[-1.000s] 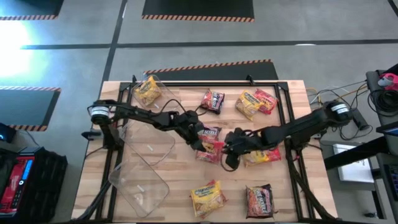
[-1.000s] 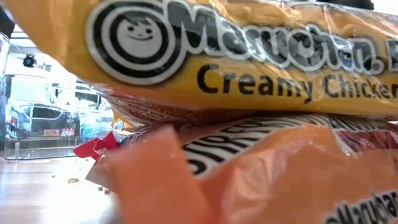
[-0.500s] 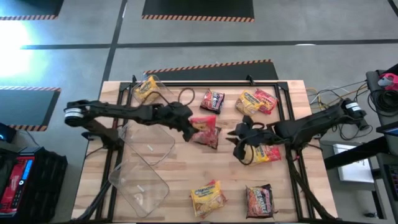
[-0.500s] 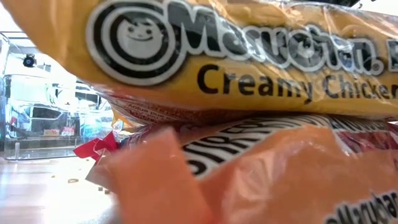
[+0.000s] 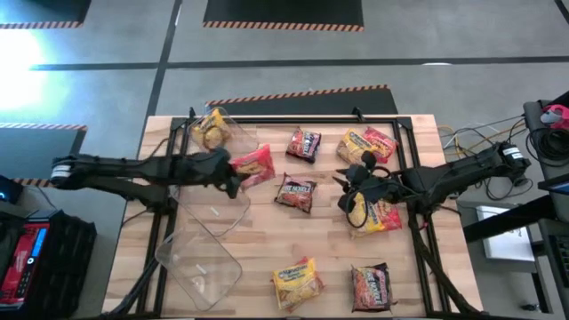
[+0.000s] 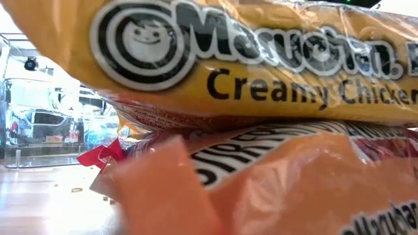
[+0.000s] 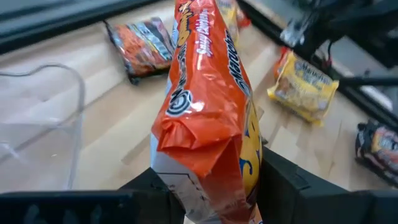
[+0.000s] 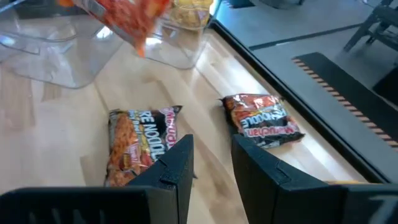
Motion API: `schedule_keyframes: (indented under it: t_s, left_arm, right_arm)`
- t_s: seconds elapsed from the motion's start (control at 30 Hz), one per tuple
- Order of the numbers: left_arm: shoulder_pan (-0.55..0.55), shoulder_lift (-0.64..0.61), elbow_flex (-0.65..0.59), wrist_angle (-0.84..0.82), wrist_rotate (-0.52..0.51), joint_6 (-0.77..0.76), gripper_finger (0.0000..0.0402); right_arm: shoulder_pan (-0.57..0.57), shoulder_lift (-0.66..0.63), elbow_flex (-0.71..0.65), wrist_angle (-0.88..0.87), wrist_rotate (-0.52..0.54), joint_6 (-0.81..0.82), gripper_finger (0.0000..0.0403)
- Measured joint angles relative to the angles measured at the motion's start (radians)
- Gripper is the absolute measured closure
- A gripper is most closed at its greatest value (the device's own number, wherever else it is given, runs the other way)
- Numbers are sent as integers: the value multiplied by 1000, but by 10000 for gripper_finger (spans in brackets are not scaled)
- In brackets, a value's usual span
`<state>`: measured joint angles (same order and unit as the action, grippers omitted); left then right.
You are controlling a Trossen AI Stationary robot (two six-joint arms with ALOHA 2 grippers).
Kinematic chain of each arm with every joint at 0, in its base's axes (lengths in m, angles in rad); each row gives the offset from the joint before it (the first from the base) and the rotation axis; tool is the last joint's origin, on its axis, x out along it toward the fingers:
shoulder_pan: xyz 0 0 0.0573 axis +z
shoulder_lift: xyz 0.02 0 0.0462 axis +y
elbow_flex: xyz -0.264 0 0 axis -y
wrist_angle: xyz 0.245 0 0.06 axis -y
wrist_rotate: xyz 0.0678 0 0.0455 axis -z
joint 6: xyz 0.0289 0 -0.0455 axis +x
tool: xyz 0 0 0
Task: Sort Maruchan noodles
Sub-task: Put the noodles pack into the middle transparent bin
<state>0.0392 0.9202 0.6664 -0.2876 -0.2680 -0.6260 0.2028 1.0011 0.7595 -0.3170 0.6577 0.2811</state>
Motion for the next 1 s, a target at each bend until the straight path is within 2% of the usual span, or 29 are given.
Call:
schedule_keyframes:
  t_s: [0.13,0.3,0.47,0.57,0.77,1.0]
  left_arm:
    - [-47,-149,-85,-25,-57,-16,276]
    - [-88,-299,-152,-165,-114,-73,276]
    - [-136,-413,-185,-223,-115,-109,276]
    - [-176,-467,-182,-306,-115,-135,276]
    - [-225,-533,-177,-448,-116,-212,276]
    - [-229,-569,-176,-604,-118,-254,276]
  right_arm:
    - [-34,-36,-42,28,1,-3,303]
    - [-58,-85,-141,146,0,8,303]
    - [-58,-133,-203,252,0,13,303]
    - [-58,-157,-225,249,8,14,303]
    - [-59,-171,-242,247,130,10,303]
    - [-58,-162,-238,248,122,-198,303]
